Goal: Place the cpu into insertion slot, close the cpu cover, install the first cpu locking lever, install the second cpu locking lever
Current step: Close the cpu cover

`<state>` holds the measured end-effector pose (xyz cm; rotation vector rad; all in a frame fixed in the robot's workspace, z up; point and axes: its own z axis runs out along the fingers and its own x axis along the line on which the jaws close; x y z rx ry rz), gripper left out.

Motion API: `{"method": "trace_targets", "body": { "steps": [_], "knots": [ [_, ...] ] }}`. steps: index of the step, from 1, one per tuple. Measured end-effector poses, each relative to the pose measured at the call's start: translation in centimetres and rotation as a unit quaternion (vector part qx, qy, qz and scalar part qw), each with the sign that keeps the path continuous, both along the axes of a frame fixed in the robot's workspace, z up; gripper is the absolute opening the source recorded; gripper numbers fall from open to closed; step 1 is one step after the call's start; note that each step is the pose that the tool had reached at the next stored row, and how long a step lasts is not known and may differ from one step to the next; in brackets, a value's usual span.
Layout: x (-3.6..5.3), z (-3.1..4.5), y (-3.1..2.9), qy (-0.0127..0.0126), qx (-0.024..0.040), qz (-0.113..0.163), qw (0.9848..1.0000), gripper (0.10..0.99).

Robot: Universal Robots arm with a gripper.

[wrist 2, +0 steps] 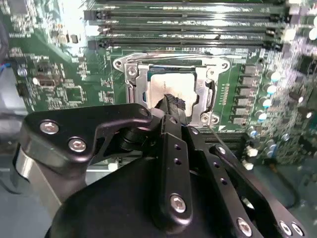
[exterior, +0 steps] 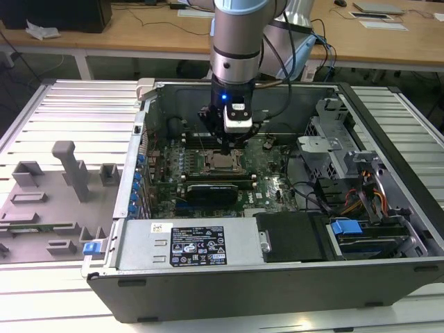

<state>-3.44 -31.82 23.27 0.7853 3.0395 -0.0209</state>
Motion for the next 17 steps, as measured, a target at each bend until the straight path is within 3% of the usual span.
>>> {"method": "trace_targets", "body": {
  "steps": [1, 2, 3, 5, 6, 7, 8, 10, 11, 17],
  "knots": [
    [0.0, -0.04, 0.0, -0.0004, 0.0, 0.033, 0.9994, 0.106],
    [-0.01, -0.05, 0.0, -0.0009, -0.0001, 0.047, 0.9989, 0.106],
    [0.0, -0.09, 0.0, -0.0036, -0.0001, 0.066, 0.9978, 0.106],
    [0.0, -0.12, 0.0, -0.0134, -0.0007, 0.084, 0.9964, 0.106],
    [0.0, -0.16, 0.0, -0.0188, -0.001, 0.099, 0.9949, 0.106],
    [0.0, -0.17, 0.0, -0.0207, -0.001, 0.109, 0.9938, 0.106],
    [0.01, -0.19, 0.0, -0.0216, -0.0009, 0.118, 0.9928, 0.106],
    [-0.01, -0.22, 0.0, -0.0221, -0.0004, 0.145, 0.9892, 0.106],
    [-0.05, -0.23, 0.0, -0.0222, -0.0002, 0.149, 0.9886, 0.106],
    [-0.32, -0.5, -0.19, -0.0221, 0.0006, 0.189, 0.9818, 0.106]
  ]
}}
